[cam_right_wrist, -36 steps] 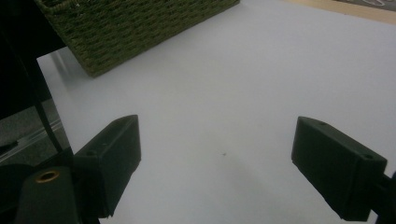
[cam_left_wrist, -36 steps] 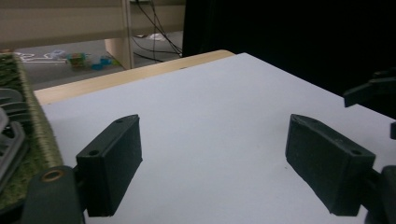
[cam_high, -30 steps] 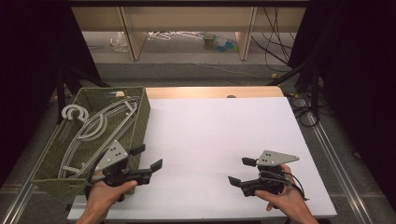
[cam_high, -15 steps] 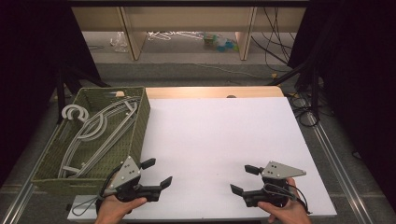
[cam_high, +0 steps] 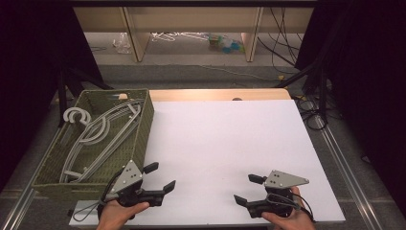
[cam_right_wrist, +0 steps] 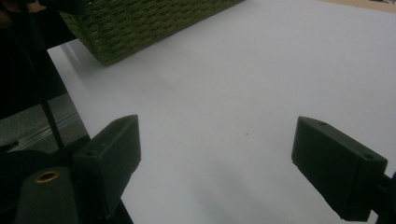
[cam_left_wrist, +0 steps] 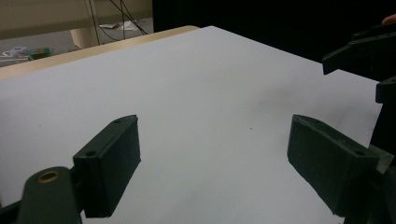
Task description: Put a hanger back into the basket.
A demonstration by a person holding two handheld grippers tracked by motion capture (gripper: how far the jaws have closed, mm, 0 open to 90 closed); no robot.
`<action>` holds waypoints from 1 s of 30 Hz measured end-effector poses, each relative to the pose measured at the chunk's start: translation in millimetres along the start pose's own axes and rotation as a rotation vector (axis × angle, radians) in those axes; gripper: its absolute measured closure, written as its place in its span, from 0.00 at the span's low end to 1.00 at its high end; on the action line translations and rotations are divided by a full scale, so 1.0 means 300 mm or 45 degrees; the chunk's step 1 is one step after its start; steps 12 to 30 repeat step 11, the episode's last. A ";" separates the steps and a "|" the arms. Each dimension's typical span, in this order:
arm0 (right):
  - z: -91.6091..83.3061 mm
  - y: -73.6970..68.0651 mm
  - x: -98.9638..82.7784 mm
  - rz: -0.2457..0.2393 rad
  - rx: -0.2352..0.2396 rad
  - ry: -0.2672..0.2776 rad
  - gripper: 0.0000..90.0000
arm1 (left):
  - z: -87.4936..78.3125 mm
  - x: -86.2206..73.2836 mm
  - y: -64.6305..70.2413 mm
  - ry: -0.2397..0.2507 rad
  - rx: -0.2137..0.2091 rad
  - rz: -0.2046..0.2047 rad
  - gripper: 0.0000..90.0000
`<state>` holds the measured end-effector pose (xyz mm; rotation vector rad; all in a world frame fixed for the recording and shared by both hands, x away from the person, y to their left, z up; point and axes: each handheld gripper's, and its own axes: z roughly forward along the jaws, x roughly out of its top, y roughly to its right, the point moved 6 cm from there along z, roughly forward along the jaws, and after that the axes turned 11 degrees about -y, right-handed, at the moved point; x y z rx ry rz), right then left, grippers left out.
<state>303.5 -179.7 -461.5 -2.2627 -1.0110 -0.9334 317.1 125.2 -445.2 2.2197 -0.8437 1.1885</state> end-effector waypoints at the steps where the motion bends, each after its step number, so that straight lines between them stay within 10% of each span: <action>1: -0.001 0.000 -0.001 -0.006 0.006 -0.013 0.18 | 0.001 0.000 0.001 -0.001 -0.003 0.000 0.19; 30: -0.004 0.004 0.003 -0.005 -0.008 0.003 0.18 | 0.003 -0.003 -0.001 -0.010 0.001 0.000 0.19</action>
